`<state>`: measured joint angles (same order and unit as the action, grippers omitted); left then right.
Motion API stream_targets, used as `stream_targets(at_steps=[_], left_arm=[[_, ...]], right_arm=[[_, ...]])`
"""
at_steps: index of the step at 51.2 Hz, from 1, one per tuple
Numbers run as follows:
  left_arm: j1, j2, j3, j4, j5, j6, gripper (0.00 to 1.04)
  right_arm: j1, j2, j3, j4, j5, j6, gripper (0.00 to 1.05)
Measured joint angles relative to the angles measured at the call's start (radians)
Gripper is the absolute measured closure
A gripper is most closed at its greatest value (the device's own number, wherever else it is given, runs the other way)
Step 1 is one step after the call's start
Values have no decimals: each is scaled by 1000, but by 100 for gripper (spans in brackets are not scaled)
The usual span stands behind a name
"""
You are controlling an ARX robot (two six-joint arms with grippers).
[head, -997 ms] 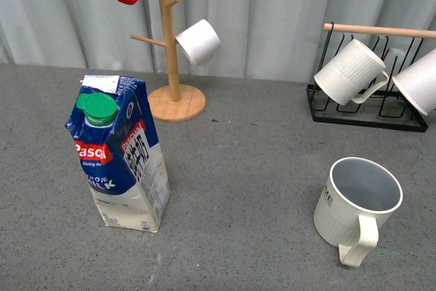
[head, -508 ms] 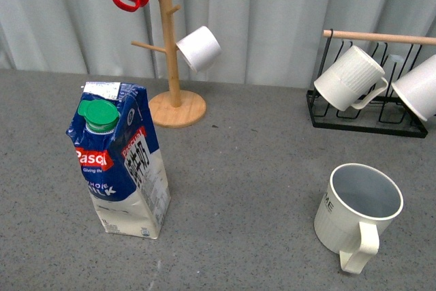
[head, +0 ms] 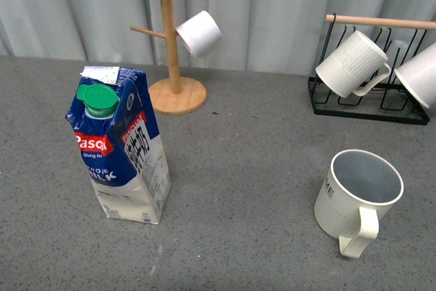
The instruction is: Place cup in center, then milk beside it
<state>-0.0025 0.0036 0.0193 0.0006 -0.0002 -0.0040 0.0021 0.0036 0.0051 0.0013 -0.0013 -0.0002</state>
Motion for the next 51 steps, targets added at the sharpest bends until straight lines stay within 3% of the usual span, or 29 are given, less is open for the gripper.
stream_targets(at_steps=[25,30,32,44,51], left_arm=[[0,0,0,0,0,0,7],[0,0,0,0,-1,0,7],[0,0,0,0,0,0,7],[0,0,0,0,0,0,7],[0,0,0,0,0,0,7]], right_arm=[[3,1,0,0,6,-3,9],[64,64,7,10,253,-128,9],[66,101,11,26,283,-163,9],[28,613,144,237,142,-157,9],[31,952,282,255,76,-92,9]])
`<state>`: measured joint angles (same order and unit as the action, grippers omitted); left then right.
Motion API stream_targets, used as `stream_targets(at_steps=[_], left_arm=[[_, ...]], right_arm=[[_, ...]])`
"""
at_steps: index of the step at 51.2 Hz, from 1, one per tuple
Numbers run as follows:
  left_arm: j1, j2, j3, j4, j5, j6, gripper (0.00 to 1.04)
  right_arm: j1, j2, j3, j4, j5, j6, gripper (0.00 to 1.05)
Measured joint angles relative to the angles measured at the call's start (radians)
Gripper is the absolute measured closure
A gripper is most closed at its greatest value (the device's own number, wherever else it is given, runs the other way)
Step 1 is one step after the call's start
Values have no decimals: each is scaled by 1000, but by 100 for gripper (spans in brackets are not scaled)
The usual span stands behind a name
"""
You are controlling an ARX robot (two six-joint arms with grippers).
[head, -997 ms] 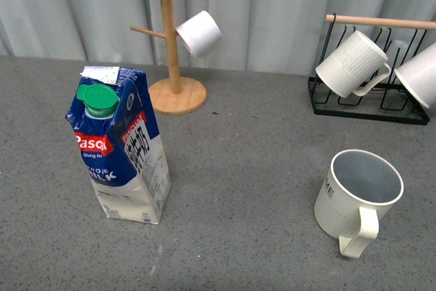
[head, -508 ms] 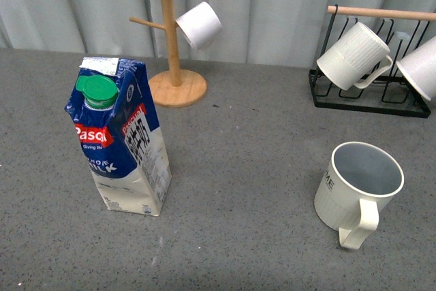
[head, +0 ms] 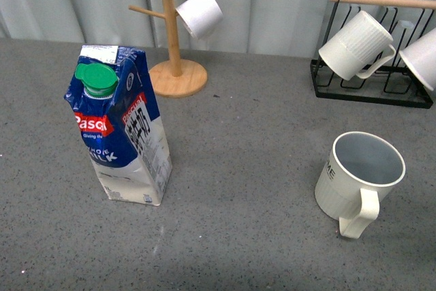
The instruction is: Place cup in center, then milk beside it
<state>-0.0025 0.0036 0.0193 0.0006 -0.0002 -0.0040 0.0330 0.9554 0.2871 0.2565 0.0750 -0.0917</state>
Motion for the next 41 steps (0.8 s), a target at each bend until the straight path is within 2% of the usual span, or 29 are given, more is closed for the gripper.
stream_targets(at_steps=[19,41], left_arm=[[0,0,0,0,0,0,7],[0,0,0,0,0,0,7]], right_arm=[[23,482,273,-126,-102,125,9],[45,764,467,-229,-102,233,9]])
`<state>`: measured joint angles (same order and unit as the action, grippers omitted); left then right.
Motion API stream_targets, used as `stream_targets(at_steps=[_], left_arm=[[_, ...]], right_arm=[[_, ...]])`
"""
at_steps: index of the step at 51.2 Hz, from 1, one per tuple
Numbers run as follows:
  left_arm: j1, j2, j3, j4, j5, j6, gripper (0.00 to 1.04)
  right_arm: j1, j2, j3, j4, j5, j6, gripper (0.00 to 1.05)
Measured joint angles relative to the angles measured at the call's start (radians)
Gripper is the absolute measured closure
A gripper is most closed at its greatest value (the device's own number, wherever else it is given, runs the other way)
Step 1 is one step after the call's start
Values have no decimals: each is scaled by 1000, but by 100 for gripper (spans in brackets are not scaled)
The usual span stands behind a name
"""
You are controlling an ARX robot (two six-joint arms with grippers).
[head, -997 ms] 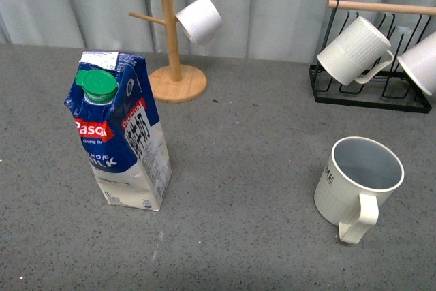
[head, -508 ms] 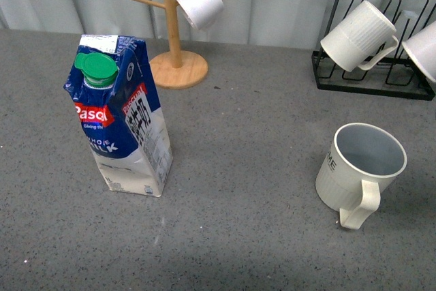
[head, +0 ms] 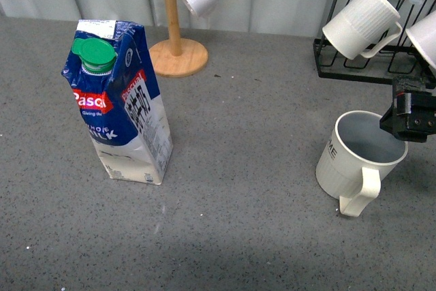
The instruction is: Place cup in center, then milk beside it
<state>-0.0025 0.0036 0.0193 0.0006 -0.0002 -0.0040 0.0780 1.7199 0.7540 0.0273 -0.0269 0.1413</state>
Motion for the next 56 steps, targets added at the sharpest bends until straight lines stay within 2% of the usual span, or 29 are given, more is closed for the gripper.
stream_targets(at_steps=[28,34,48,51,53,56], left_arm=[[0,0,0,0,0,0,7],[0,0,0,0,0,0,7],[0,0,0,0,0,0,7],[0,0,0,0,0,0,7],[0,0,0,0,0,0,7],[0,0,0,0,0,0,7]], right_arm=[[11,127,76,-80,6,60,10],[11,128,77,-82,-2,71,27],[10,128,89,-102,-5,92,84],[10,128,93,-107,-6,94,91],[10,128,99,-114,-4,94,100],[10,128,102,-121,-4,98,104]])
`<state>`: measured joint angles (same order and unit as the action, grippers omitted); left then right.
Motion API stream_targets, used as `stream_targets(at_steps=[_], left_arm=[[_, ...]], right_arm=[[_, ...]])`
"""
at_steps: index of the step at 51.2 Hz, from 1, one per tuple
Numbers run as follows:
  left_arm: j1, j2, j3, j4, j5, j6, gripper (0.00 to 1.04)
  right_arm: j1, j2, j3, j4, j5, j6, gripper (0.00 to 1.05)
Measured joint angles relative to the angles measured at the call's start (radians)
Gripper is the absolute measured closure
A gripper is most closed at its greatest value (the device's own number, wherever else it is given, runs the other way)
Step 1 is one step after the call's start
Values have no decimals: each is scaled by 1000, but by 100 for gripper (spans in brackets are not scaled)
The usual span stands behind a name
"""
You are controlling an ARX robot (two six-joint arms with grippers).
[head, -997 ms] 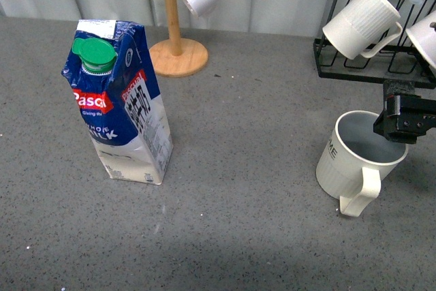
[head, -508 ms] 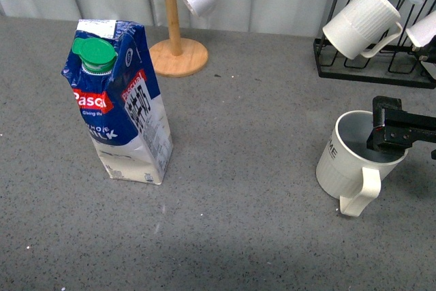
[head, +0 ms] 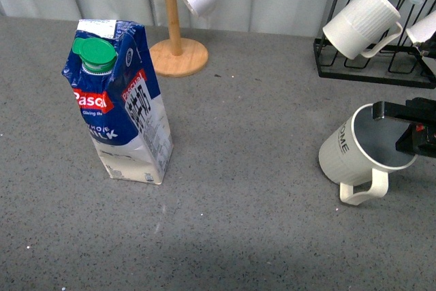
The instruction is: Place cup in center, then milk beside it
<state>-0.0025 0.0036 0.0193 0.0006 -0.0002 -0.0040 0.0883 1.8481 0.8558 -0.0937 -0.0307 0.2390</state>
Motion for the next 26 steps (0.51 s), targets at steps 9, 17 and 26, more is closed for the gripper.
stream_targets(at_steps=[9,17,26], left_arm=[[0,0,0,0,0,0,7],[0,0,0,0,0,0,7],[0,0,0,0,0,0,7]], right_arm=[[0,-1,17,-29,2,2,103],[21,-19,42,-70,-19,5,103],[80,-15,103,-114,-24,13,103]])
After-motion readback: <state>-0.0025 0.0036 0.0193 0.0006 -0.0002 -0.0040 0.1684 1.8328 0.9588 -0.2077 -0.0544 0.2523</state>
